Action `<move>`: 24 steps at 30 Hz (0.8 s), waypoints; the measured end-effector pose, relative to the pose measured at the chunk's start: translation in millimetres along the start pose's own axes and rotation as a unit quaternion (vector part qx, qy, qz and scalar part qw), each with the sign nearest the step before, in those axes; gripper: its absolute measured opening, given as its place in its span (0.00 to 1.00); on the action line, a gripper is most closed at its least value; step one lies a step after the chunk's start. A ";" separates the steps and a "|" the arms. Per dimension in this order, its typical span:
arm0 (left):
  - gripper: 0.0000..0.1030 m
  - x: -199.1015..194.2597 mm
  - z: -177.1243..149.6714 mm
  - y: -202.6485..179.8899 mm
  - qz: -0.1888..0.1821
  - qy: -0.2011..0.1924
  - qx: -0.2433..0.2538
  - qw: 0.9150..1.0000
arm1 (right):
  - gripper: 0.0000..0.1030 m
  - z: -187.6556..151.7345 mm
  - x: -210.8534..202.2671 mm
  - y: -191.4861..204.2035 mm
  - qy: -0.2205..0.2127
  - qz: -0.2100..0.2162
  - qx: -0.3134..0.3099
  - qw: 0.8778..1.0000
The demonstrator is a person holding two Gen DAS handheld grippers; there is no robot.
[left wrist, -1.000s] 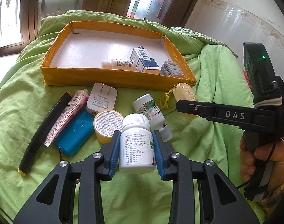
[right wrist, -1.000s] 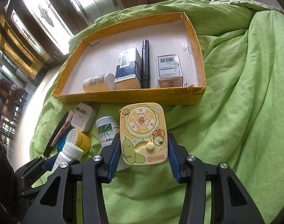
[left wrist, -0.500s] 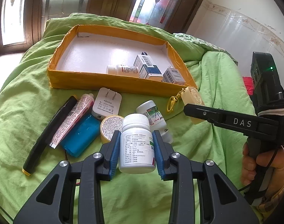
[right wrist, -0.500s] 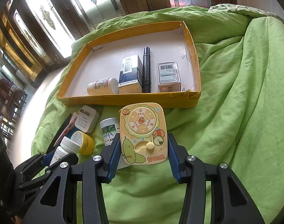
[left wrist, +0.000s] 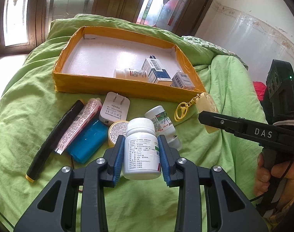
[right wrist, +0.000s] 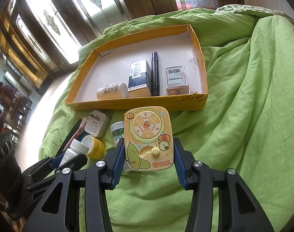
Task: Organize rigid objects
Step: 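Lift the yellow case with the right gripper while the left lifts the white bottle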
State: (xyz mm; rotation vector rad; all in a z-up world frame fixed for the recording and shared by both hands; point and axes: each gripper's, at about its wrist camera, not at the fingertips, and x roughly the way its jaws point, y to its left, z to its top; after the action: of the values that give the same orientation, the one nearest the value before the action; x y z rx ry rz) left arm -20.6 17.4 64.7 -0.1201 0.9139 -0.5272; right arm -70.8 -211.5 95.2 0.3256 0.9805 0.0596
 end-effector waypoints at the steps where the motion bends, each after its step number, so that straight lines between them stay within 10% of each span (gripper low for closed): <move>1: 0.30 -0.2 0.1 0.6 0.000 0.000 -0.001 1.000 | 0.41 -0.9 -0.5 0.2 0.000 0.001 0.001 1.000; 24: 0.30 -10.1 3.0 6.3 -0.011 -0.018 -0.010 1.000 | 0.41 -10.3 -11.9 2.1 -0.007 0.004 0.015 1.000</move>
State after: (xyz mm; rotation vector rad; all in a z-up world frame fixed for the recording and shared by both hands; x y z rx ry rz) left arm -20.8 27.4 71.8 -0.1567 0.8842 -0.5355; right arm -85.7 -209.4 100.1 0.3579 0.9671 0.0497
